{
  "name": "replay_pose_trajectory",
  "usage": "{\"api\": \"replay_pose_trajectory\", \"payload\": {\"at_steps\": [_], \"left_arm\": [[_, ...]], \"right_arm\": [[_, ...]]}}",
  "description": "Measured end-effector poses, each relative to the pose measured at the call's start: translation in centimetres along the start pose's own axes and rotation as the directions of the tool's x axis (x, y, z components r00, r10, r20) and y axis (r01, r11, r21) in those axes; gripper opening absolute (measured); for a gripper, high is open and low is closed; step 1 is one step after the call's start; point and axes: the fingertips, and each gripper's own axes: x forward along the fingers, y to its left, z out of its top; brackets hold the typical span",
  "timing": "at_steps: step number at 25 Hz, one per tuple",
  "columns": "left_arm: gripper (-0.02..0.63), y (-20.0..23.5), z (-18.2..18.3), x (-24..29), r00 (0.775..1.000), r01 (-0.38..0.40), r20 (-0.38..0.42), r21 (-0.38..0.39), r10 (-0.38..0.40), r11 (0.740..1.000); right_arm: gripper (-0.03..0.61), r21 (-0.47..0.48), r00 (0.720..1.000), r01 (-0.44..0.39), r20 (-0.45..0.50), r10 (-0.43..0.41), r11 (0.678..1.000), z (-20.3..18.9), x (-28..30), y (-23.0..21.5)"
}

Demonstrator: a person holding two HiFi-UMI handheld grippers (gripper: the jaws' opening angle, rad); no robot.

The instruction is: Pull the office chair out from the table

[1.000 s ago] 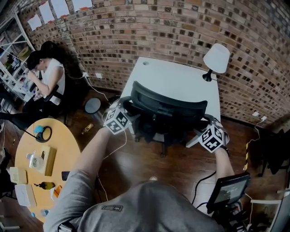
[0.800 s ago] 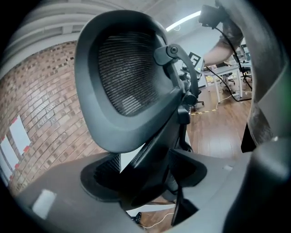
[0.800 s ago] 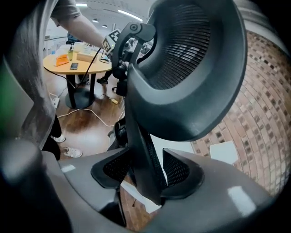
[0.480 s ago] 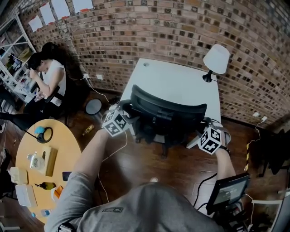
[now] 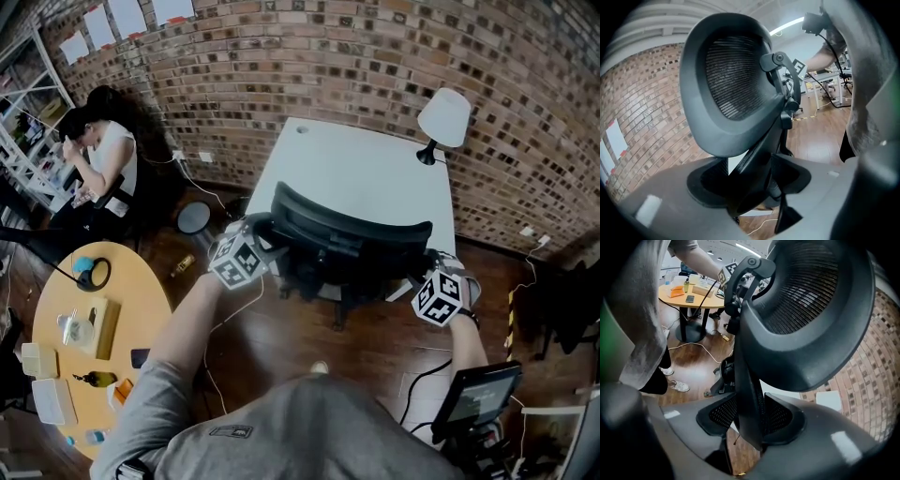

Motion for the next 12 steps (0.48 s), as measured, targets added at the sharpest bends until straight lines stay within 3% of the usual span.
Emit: {"api": "replay_pose_trajectory", "payload": {"at_steps": [12], "left_arm": [[0.264, -4.4, 0.6, -3.9, 1.0, 0.022, 0.017, -0.002, -0.022, 1.0]], "right_arm": [[0.189, -0.01, 1.0, 0.003, -0.024, -0.004, 1.0, 0.1, -3.4, 5.2]]}}
